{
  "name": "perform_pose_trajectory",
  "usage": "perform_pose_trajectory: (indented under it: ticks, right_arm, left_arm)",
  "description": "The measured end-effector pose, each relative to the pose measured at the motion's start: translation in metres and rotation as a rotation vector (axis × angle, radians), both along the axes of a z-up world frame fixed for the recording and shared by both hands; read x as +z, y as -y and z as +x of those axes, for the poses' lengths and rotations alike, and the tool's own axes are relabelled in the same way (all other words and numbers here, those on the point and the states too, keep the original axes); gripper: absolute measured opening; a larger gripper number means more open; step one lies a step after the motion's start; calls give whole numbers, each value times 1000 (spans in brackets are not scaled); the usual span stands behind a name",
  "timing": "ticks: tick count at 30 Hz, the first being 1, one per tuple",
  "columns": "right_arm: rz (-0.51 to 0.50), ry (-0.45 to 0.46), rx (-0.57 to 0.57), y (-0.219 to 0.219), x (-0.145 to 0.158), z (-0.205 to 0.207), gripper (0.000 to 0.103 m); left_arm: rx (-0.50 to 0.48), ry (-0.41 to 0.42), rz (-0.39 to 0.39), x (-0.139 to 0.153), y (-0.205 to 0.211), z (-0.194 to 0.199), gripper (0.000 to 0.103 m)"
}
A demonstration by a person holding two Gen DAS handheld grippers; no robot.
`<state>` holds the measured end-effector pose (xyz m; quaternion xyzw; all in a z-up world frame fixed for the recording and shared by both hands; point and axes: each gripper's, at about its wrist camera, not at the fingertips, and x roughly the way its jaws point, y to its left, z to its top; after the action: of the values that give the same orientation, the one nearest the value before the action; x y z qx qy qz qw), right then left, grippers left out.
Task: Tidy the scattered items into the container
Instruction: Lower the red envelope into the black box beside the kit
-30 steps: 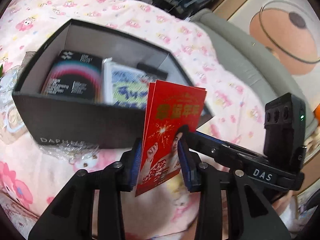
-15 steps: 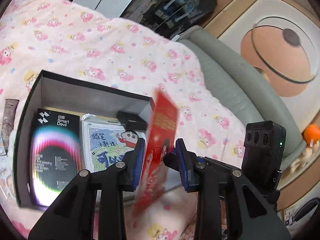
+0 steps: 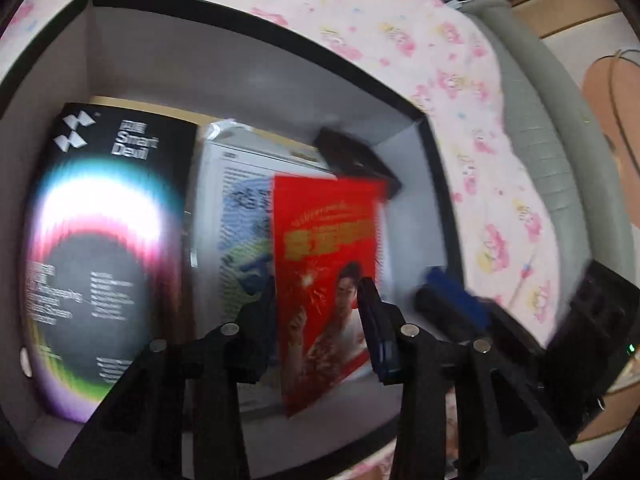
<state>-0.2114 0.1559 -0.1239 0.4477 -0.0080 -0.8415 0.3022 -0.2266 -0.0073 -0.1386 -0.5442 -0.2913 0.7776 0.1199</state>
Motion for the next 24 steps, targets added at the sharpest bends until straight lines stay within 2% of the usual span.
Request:
perform_pose_trajectory:
  ticks: [3, 6, 9, 14, 15, 17, 19, 21, 24]
  right_arm:
    - [11, -70, -79, -22, 7, 1, 28]
    - [-33, -82, -141, -45, 16, -8, 28]
    - [-23, -62, -170, -55, 14, -15, 28]
    - [-24, 6, -160, -51, 5, -20, 28]
    - [-36, 25, -161, -52, 4, -22, 28]
    - [-54, 54, -165, -54, 0, -22, 28]
    - [-46, 64, -177, -55, -3, -23, 28]
    - [-52, 72, -186, -57, -4, -24, 28]
    - [-59, 78, -189, -57, -4, -25, 28]
  left_arm:
    - [41, -7, -20, 3, 6, 2, 38]
    - [94, 11, -53, 2, 10, 0, 38]
    - [101, 80, -79, -12, 7, -10, 37]
    - [54, 115, -150, -14, -14, -22, 37]
    - [20, 118, -153, -13, -20, -24, 38]
    - [-35, 99, -99, -11, -26, -27, 38]
    - [6, 87, -85, -10, -16, -23, 38]
    - [73, 127, -115, -14, -3, -18, 36]
    - [95, 141, -114, -15, 2, -6, 34]
